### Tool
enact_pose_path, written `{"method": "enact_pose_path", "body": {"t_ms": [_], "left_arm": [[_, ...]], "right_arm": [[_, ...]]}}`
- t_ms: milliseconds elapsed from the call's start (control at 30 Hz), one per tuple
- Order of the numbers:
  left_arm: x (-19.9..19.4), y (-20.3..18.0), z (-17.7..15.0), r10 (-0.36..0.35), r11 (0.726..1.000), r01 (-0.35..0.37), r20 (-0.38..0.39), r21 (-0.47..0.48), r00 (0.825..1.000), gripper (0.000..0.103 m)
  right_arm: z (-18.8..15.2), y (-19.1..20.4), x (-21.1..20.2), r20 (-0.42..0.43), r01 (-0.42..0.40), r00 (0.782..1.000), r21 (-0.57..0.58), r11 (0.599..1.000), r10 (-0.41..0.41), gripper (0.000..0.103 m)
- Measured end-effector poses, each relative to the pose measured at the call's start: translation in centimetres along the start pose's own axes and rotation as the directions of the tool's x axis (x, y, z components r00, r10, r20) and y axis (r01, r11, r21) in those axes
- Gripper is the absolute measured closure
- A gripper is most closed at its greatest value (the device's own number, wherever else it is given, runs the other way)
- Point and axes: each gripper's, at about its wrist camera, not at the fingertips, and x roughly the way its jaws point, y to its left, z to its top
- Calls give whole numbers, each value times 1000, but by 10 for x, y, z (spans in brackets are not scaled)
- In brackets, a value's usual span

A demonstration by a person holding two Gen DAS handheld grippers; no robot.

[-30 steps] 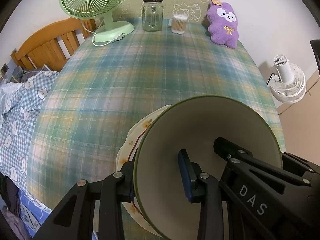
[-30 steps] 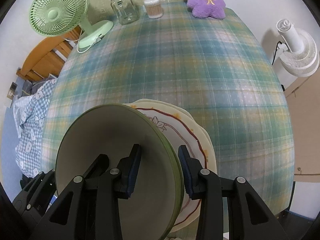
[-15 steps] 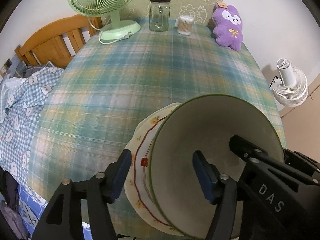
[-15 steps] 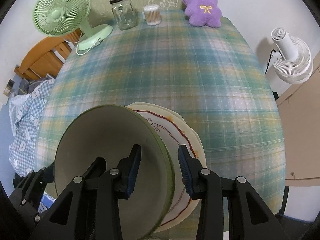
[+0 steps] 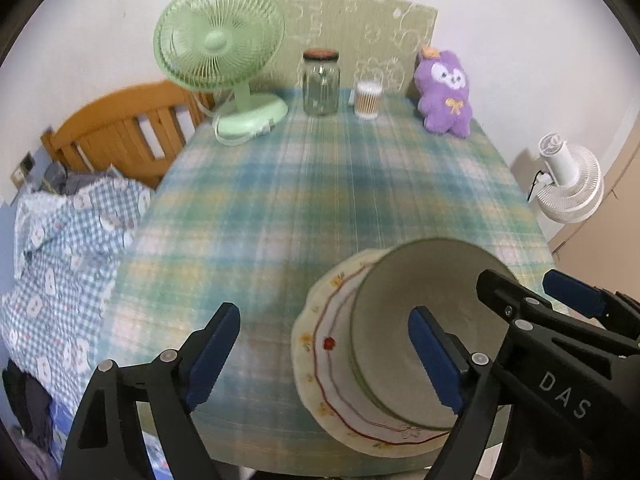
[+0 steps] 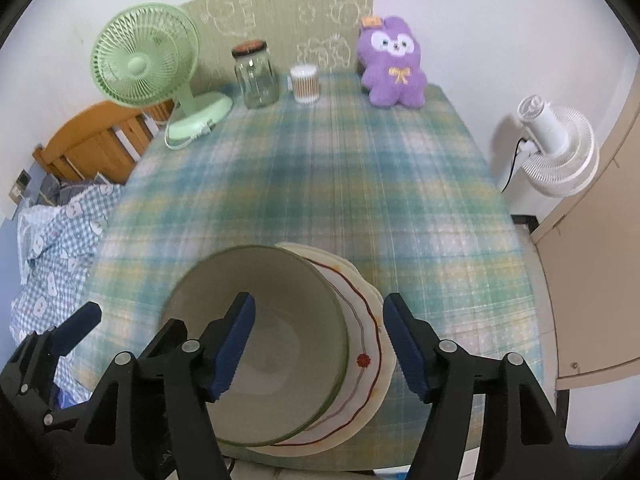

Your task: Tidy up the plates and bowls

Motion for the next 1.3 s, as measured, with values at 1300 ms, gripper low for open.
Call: {"method": "enact_pose_path", "body": {"t_ms": [1300], "left_arm": [[-51, 127, -86, -38, 996, 6, 356, 91, 934, 0]], "right_arm": [[-119, 103, -64, 374, 101, 917, 121, 988, -140, 20]]}}
